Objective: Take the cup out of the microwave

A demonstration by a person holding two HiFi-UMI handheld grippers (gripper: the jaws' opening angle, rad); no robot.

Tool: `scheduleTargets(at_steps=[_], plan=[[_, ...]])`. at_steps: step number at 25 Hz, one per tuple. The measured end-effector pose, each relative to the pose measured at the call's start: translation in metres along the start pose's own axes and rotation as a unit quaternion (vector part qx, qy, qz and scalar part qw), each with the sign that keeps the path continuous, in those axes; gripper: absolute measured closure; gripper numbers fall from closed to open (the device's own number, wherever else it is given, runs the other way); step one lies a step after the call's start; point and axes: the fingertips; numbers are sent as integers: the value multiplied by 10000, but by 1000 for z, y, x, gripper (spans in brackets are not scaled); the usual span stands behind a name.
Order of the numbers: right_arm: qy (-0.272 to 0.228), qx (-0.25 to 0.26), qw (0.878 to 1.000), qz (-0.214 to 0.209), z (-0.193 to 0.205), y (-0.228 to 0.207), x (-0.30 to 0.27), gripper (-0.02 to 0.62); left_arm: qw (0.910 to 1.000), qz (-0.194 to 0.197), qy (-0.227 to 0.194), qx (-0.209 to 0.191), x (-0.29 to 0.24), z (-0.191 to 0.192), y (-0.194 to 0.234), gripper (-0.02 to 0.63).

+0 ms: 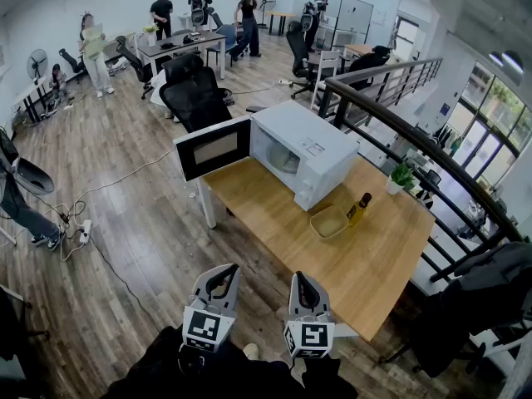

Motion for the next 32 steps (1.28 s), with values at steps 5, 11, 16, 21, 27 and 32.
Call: scheduleTargets(at_steps=[5,11,16,21,27,32], plan=[[-55,-36,10000,-46,1,-3,0,579,10000,-46,-9,10,-3,2,-1,581],[-79,-32,9999,-83,0,-4,-7,579,10000,-90,-11,-7,-5,-1,3,581],[-92,2,9998,-148,0,-2,-24,579,9999,-141,-20,-34,-14,-3,14,581],[-61,-16,9999,-147,-1,-5,-51,579,9999,-162,-32,-32,-33,-10,33,581],[-8,1,10000,-65,0,-1,-108,578,9999,-102,19,-19,-71,-15,80,581],[54,53,10000,22,-6,3,-160,578,10000,26,81,8,-108,-26,124,581]])
Point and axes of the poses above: the fingertips, and each gripper's own axes: x backward along the fingers, y to its left, z out of its underside, and after that the axes turned 15 degrees about x, right-handed
